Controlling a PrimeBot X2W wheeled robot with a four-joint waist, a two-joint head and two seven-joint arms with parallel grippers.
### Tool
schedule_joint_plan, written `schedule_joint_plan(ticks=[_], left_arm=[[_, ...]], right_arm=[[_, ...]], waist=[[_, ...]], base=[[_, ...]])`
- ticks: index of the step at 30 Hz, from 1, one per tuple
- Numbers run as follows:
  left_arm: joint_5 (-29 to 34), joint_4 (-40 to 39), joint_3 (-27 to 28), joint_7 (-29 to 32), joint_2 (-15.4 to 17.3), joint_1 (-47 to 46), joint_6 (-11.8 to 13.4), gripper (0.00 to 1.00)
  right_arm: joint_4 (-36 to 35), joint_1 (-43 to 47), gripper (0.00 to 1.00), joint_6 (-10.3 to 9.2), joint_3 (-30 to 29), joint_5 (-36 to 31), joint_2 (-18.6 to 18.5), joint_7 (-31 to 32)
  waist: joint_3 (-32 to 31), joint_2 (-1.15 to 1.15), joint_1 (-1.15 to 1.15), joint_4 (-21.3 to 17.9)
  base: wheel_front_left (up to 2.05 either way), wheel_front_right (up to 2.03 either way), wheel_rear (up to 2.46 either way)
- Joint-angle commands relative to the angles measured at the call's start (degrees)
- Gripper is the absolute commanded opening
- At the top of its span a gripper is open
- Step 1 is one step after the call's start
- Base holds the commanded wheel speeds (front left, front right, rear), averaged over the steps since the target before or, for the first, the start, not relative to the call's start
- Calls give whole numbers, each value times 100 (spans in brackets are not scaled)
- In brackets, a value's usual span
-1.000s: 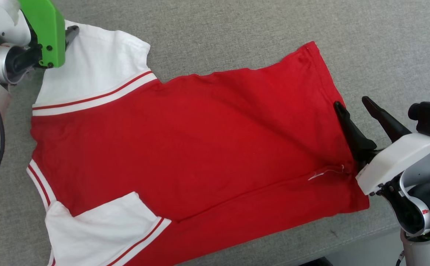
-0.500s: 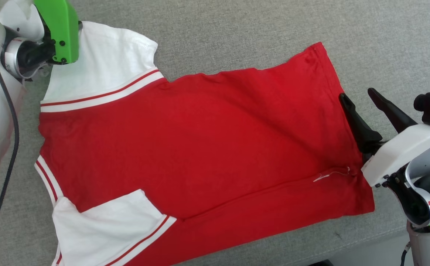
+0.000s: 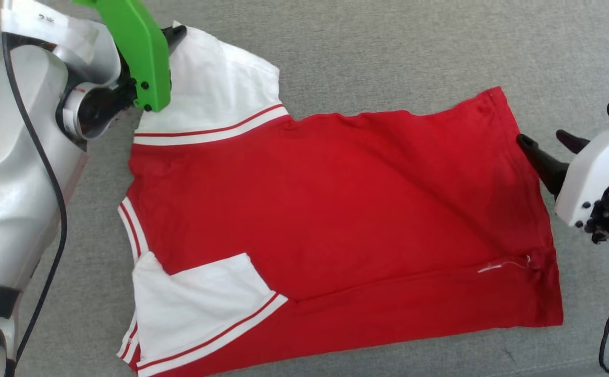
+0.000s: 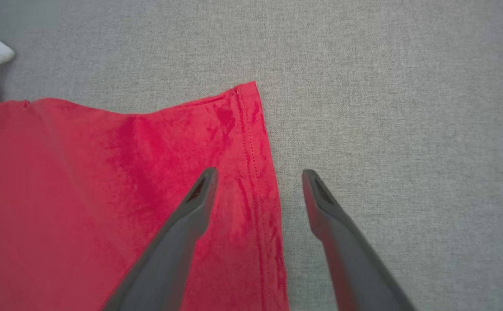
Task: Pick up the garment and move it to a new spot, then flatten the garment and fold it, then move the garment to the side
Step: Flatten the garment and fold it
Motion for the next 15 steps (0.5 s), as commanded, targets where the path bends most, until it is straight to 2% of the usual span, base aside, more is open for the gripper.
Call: schedule_joint_plan(ticks=[1, 8, 15], left_arm=[[2, -154, -30, -31, 54, 158, -19, 0], [31, -1329, -151, 50, 221, 600, 190, 0], [78, -2087, -190, 42, 289, 785, 365, 0]], right_arm=[[115, -254, 100, -5, -10, -55, -26, 159], [1046, -1105, 100, -5, 76, -339, -227, 869], [1707, -1531, 100, -5, 192, -595, -419, 944]], waist=[[-127, 0, 0, 302], [-40, 0, 0, 698], [93, 0, 0, 918]], base=[[0, 0, 0], [0, 0, 0], [0, 0, 0]])
